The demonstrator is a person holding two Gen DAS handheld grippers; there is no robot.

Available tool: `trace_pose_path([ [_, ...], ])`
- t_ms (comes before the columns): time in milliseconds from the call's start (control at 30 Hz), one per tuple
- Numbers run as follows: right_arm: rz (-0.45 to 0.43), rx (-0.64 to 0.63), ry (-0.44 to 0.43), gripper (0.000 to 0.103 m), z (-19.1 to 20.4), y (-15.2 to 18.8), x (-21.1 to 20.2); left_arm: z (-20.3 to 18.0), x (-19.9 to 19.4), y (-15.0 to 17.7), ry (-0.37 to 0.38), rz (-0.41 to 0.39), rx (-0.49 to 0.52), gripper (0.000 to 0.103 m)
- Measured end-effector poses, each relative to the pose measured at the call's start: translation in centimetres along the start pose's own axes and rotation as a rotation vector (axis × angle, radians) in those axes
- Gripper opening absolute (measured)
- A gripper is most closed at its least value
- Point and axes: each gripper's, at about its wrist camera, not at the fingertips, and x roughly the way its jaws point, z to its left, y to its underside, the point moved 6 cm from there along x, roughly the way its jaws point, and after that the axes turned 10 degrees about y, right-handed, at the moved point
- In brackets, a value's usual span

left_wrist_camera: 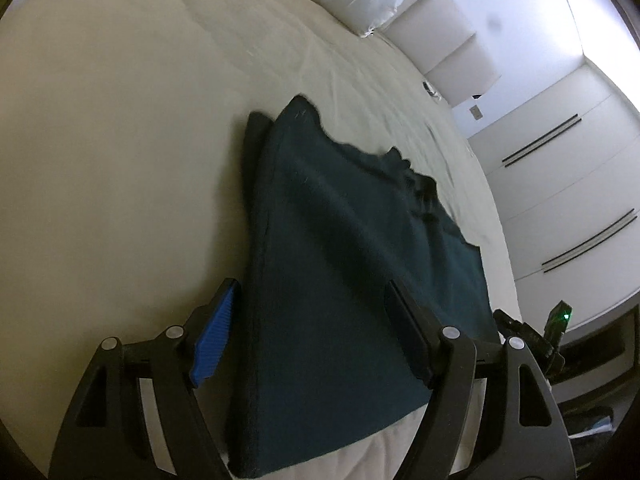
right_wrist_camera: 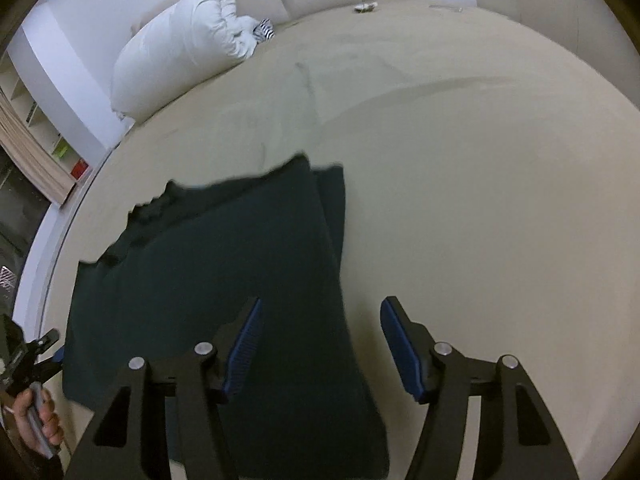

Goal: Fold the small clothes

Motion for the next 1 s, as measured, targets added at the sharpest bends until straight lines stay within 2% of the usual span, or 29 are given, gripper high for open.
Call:
trace_pose_path([
  [33,0.007,-0.002,-0.006,0.060,-0.4,0.6,0.0,0.1,0.1,0.1,0.013,0.000,0.002,0.072],
  [100,0.033,-0.007,-0.009,0.045,-0.9,1.8,0.0,0.4,0.0,0.6,0.003,-0.001,0.017,0.064],
  [200,0.045,-0.005,-0.021,0.032,-1.0,2.7,-0.3,0.3,-0.1,1.7,-0.023,0.011,0.041,0.047],
  [267,0.037,-0.004,-0.022,0.025,-0.9,2.9,-0.6,0.2,0.2,2.0,-0.038,0.013,0.051,0.032],
  [300,0.027,-0.001,-0.019,0.021,-1.0,3.0,-0.8,-0.1,-0.1,3.4,-0.050,0.008,0.053,0.032],
  [367,0.017,0.009,-0.021,0.017,-1.1,3.2,-0.9,0.1,0.0,3.4,-0.061,0.005,0.057,0.019],
  [467,0.007,0.027,-0.032,0.015,-1.1,3.2,-0.9,-0.2,-0.3,5.0,-0.082,0.012,0.076,0.013],
  [667,-0.007,0.065,-0.037,0.012,-1.5,3.2,-1.0,0.4,-2.1,5.6,-0.123,0.017,0.109,0.010],
  [767,-0.001,0.116,-0.057,0.010,-2.5,3.3,-0.6,0.6,-2.7,5.9,-0.119,0.016,0.108,0.010],
  [933,-0.004,0.235,-0.139,0.009,-4.3,4.0,0.6,1.7,-3.8,7.1,-0.096,0.008,0.074,0.009],
  [1000,-0.017,0.229,-0.126,0.009,-4.0,3.9,0.3,1.7,-4.2,7.5,-0.100,0.004,0.080,0.009],
])
